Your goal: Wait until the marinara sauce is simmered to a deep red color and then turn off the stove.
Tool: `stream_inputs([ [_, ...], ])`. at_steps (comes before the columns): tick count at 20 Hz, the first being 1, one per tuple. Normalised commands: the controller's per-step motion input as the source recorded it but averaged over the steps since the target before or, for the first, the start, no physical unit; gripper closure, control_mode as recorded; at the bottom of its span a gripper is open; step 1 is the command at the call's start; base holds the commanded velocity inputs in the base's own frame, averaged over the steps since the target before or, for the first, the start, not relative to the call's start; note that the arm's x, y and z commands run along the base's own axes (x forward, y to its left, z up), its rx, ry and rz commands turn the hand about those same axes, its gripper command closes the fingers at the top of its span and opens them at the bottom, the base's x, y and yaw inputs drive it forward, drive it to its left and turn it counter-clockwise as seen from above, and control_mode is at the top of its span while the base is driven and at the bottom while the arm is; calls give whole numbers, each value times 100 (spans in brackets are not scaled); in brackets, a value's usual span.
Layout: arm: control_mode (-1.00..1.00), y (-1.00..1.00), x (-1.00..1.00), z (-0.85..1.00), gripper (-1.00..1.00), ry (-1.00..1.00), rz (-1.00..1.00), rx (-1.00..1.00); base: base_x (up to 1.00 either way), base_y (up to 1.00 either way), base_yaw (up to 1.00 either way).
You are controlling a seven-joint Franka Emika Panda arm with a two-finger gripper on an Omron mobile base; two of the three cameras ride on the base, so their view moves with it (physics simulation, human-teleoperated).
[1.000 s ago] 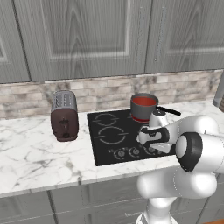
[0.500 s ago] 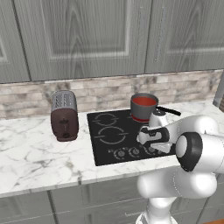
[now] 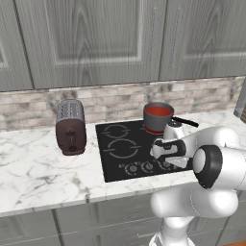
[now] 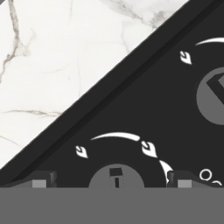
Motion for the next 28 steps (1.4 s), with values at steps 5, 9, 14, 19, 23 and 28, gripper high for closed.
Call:
stream_inputs([
  [5,-100,0,0,0,-100,0,0,0,0,0,0],
  [9,-100,0,0,0,-100,0,0,0,0,0,0],
  [14,-100,0,0,0,-100,0,0,0,0,0,0],
  [19,-100,0,0,0,-100,0,0,0,0,0,0],
  [23,-100,0,0,0,-100,0,0,0,0,0,0],
  [28,-100,0,0,0,100,0,0,0,0,0,0],
])
